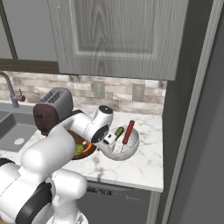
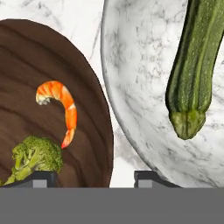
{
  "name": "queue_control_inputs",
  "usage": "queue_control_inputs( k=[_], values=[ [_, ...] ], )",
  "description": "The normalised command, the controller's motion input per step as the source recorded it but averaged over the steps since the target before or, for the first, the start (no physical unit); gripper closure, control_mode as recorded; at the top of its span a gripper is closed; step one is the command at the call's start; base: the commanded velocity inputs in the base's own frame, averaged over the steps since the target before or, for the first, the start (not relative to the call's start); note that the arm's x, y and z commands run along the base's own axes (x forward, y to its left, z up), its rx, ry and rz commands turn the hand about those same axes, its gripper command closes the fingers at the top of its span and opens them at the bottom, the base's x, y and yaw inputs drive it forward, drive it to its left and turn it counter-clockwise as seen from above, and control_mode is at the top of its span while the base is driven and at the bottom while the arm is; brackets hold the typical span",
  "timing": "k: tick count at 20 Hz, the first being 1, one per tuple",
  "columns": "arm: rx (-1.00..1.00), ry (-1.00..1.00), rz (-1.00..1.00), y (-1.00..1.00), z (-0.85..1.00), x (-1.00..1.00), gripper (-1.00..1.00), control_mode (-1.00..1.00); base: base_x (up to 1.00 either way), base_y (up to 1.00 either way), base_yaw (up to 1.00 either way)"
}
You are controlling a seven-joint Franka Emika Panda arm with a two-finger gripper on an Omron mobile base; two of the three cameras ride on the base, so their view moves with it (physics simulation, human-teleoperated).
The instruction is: Place the bowl containing the broccoli and shrimp in the microwave. Close the microwave door and press the start button to microwave the meal.
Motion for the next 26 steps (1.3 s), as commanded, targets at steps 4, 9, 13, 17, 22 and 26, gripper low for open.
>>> queue_control_inputs(
  k=[4,9,13,17,22,26],
  values=[
    [0.0,0.0,-0.02,0.0,-0.02,0.0,-1.0,-1.0,0.0,0.0,0.0],
    [0.0,0.0,-0.02,0.0,0.09,-0.02,-1.0,-1.0,0.0,0.0,0.0],
    [0.0,0.0,0.0,0.0,0.28,-0.09,-1.0,-1.0,0.0,0.0,0.0],
    [0.0,0.0,0.0,0.0,0.24,-0.26,-1.0,-1.0,0.0,0.0,0.0],
    [0.0,0.0,0.0,0.0,0.11,-0.37,-1.0,-1.0,0.0,0.0,0.0],
    [0.0,0.0,0.0,0.01,-0.17,-0.45,-1.0,-1.0,0.0,0.0,0.0]
  ],
)
